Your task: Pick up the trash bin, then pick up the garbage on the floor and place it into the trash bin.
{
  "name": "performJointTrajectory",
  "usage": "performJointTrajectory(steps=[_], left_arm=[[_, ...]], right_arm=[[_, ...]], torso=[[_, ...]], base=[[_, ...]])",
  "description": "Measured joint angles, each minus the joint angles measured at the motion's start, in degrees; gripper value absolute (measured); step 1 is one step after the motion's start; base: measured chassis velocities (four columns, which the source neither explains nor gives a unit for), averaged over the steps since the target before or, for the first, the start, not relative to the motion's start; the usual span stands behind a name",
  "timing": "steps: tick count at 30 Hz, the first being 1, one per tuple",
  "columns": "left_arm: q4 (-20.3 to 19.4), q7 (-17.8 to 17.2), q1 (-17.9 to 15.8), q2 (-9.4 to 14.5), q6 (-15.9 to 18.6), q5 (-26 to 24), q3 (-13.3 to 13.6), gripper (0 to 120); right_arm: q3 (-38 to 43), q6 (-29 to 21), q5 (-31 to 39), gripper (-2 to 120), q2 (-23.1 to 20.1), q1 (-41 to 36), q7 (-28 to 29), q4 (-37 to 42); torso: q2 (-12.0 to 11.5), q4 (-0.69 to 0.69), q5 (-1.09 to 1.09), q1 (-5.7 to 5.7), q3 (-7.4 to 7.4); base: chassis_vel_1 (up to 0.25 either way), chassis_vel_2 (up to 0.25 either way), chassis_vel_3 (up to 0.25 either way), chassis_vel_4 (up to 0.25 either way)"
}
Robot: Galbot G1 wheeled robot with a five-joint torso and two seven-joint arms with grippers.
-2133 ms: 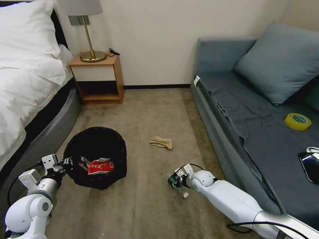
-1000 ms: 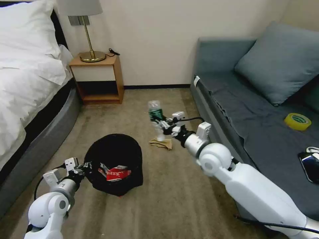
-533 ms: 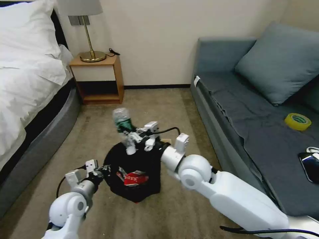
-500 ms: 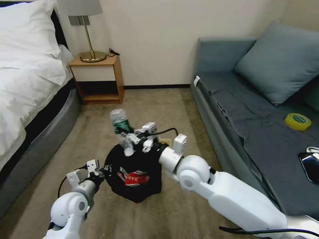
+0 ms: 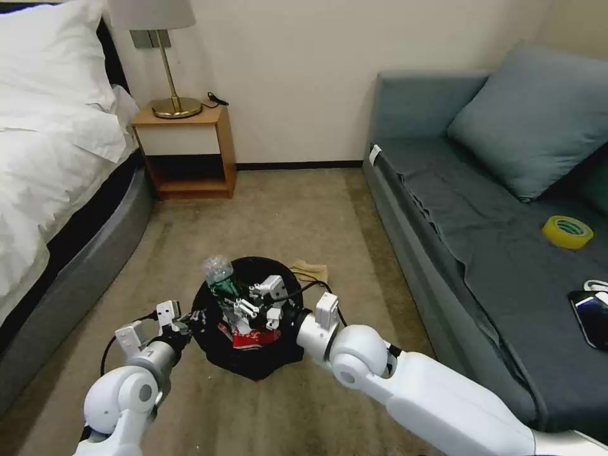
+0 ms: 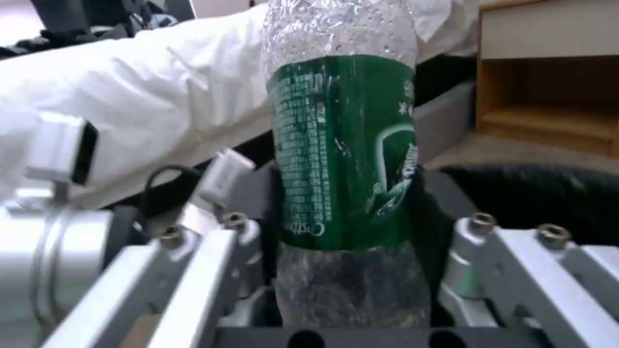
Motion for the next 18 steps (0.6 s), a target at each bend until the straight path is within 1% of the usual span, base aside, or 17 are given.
performJointTrajectory(steps=[1,2,4,5,9,10,11,13,14,16,17,18], left_arm=[[0.0,0.0,0.0,0.0,0.0,0.0,0.0,4],[-0.4,0.0,0.1,0.1,0.2,-0.8,-0.2,4],[-0.6,0.0,0.2,0.2,0.2,-1.3,-0.3,4],[-0.6,0.0,0.2,0.2,0.2,-1.3,-0.3,4],[-0.7,0.0,0.4,0.4,0.2,-1.8,-0.7,4],[-0.7,0.0,0.4,0.4,0.2,-1.8,-0.7,4],[-0.7,0.0,0.4,0.4,0.2,-1.9,-0.8,4],[-0.7,0.0,0.4,0.5,0.2,-2.1,-1.2,4],[-0.7,0.0,0.4,0.5,0.2,-2.1,-1.2,4],[-0.5,0.0,0.3,0.6,0.2,-2.2,-1.5,4],[-0.3,0.0,0.2,0.6,0.1,-2.1,-1.8,4],[-0.2,0.0,0.2,0.6,0.0,-2.1,-1.9,4]], right_arm=[[0.0,0.0,0.0,41,0.0,0.0,0.0,0.0],[0.1,0.1,-0.6,46,0.2,-0.4,-0.2,-0.5],[0.2,0.1,-1.1,50,0.5,-0.7,-0.3,-0.8],[0.2,0.1,-1.1,50,0.5,-0.7,-0.3,-0.8],[0.3,0.1,-2.4,67,0.7,-1.0,-0.3,-1.2],[0.3,0.1,-2.4,67,0.7,-1.0,-0.3,-1.2],[0.3,0.1,-2.5,70,0.7,-1.0,-0.3,-1.2],[0.6,0.1,-3.2,82,0.3,-1.1,-0.1,-0.9],[0.6,0.1,-3.2,82,0.3,-1.1,-0.1,-0.9],[1.5,0.1,-4.5,89,0.1,-1.1,0.8,-0.2],[2.4,0.1,-5.7,96,0.0,-1.4,1.5,0.2],[3.0,0.0,-6.4,97,0.0,-1.6,1.7,0.3]], torso=[[0.0,0.00,0.00,0.00,0.00],[0.0,0.00,0.00,0.00,0.00],[0.0,-0.01,0.00,0.00,0.00],[0.0,-0.01,0.00,0.00,0.00],[0.0,-0.01,0.00,0.00,0.00],[0.0,-0.01,0.00,0.00,0.00],[0.0,-0.01,0.00,0.00,0.00],[0.0,-0.01,0.00,0.00,0.00],[0.0,-0.01,0.00,0.00,0.00],[0.0,-0.01,0.00,0.00,0.00],[0.0,0.00,0.00,0.00,0.00],[0.0,0.00,0.00,0.00,0.00]], base=[[0.000,0.000,0.000,0.000],[0.000,0.000,0.000,0.000],[0.000,0.000,0.000,0.000],[0.000,0.000,0.000,0.000],[0.000,0.000,0.000,0.000],[0.000,0.000,0.000,0.000],[0.000,0.000,0.000,0.000],[0.000,0.000,0.000,0.000],[0.000,0.000,0.000,0.000],[0.000,0.000,0.000,0.000],[0.000,0.000,0.000,0.000],[0.000,0.000,0.000,0.000]])
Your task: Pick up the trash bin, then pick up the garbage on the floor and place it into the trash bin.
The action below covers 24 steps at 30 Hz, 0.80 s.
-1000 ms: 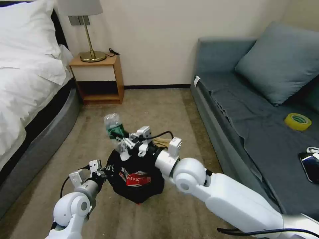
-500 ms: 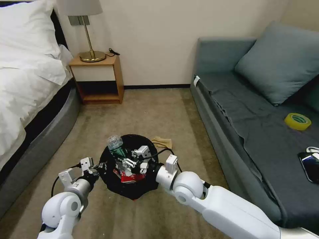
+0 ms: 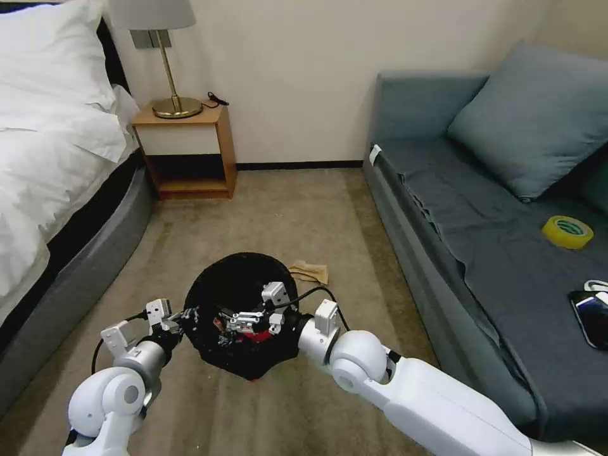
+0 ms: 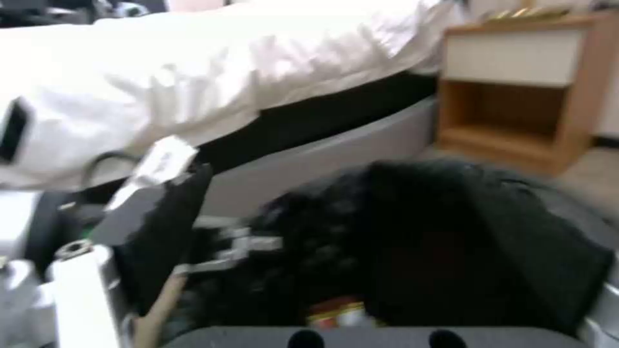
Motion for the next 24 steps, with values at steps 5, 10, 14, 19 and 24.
performJointTrajectory(steps=[5,10,14,19,24], left_arm=[[-1.0,-0.2,0.2,-0.7,-1.7,3.0,-1.7,4],[-2.5,0.4,0.9,-1.5,-3.5,6.0,-3.2,4],[-3.0,0.9,1.6,-2.5,-4.8,8.1,-3.5,4],[-3.2,0.8,2.2,-3.8,-6.0,9.7,-3.5,4],[-3.8,0.8,2.7,-5.3,-6.2,10.5,-3.6,4]], right_arm=[[8.6,0.0,-9.1,100,-0.3,-5.4,2.9,1.2],[17.7,0.0,-15.7,100,-0.6,-12.9,5.5,2.7],[25.9,0.4,-21.4,100,0.5,-19.8,7.1,4.8],[32.1,1.0,-25.8,100,4.4,-26.7,7.7,7.3],[38.9,2.8,-30.5,100,9.3,-36.1,6.9,10.4]], torso=[[0.0,0.01,0.00,0.00,0.00],[0.0,-0.01,0.01,0.00,0.00],[0.0,-0.01,0.01,0.00,0.00],[0.0,0.01,0.02,0.00,0.00],[0.0,-0.01,0.01,0.00,-0.01]], base=[[0.000,0.000,0.000,0.000],[0.000,0.000,0.000,0.000],[0.000,0.000,0.000,0.000],[0.000,0.000,0.000,0.000],[0.000,0.000,0.000,0.000]])
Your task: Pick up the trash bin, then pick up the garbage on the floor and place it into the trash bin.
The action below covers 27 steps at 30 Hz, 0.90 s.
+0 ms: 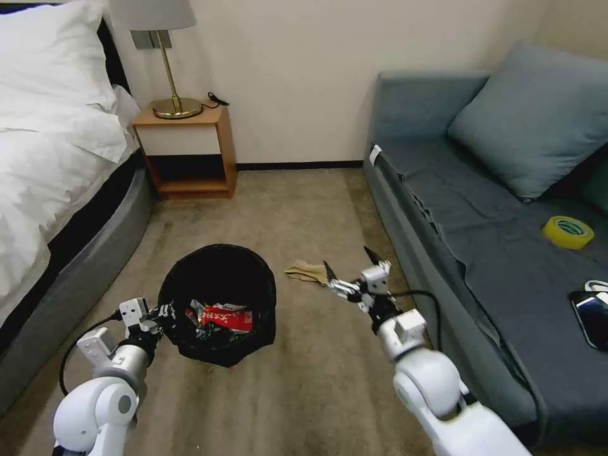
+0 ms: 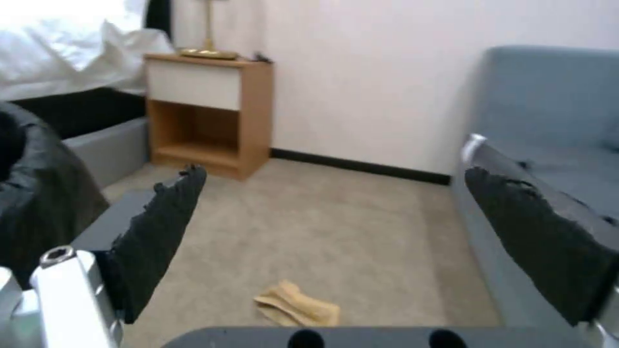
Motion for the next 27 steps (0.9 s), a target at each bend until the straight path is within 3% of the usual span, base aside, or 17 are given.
performJointTrajectory(steps=[9,27], left_arm=[[-0.1,0.0,-0.2,-0.9,0.3,0.8,-0.4,4],[0.5,-0.4,-1.2,-0.3,0.5,0.3,-1.5,4]], right_arm=[[4.8,3.3,-3.5,100,4.1,-5.9,-1.6,2.6],[4.7,4.2,-5.7,100,6.4,-7.3,-2.7,2.4]], torso=[[0.0,0.01,0.00,0.00,0.00],[0.0,0.01,-0.01,0.00,0.01]], base=[[0.000,0.000,0.000,0.000],[0.000,0.000,0.000,0.000]])
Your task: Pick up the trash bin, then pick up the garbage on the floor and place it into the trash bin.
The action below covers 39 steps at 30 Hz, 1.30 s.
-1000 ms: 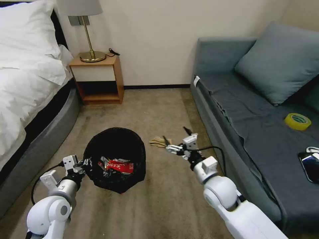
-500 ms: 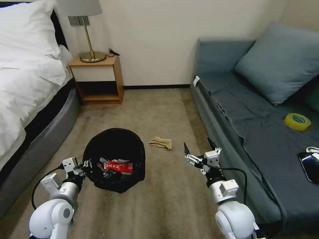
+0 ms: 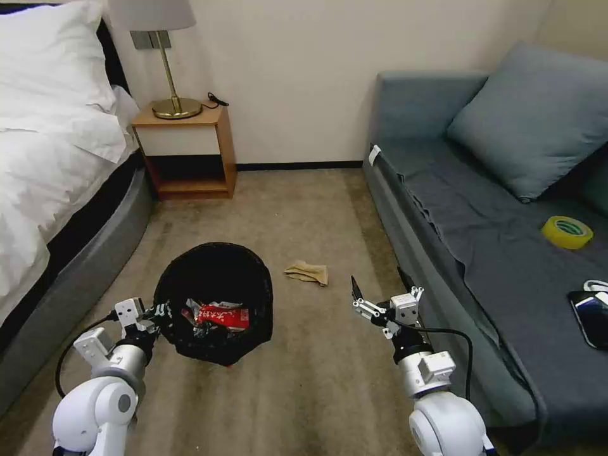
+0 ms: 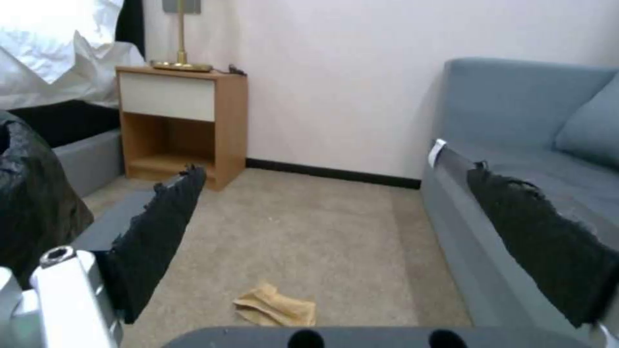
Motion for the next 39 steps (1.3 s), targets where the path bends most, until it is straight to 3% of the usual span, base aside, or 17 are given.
performJointTrajectory(steps=[16,39], left_arm=[[0.1,0.0,-0.3,0.8,-0.1,-1.1,-0.8,4],[0.3,0.1,-0.4,1.0,-0.1,-1.6,-1.6,4]], right_arm=[[0.5,1.0,-0.8,100,1.1,-1.4,-1.1,-0.4],[0.5,0.8,-0.8,100,1.0,-1.0,-1.3,-1.3]], torso=[[0.0,0.00,0.00,0.00,0.00],[0.0,0.00,0.01,0.00,0.00]], base=[[-0.009,0.011,0.010,-0.010],[-0.075,0.071,0.073,-0.073]])
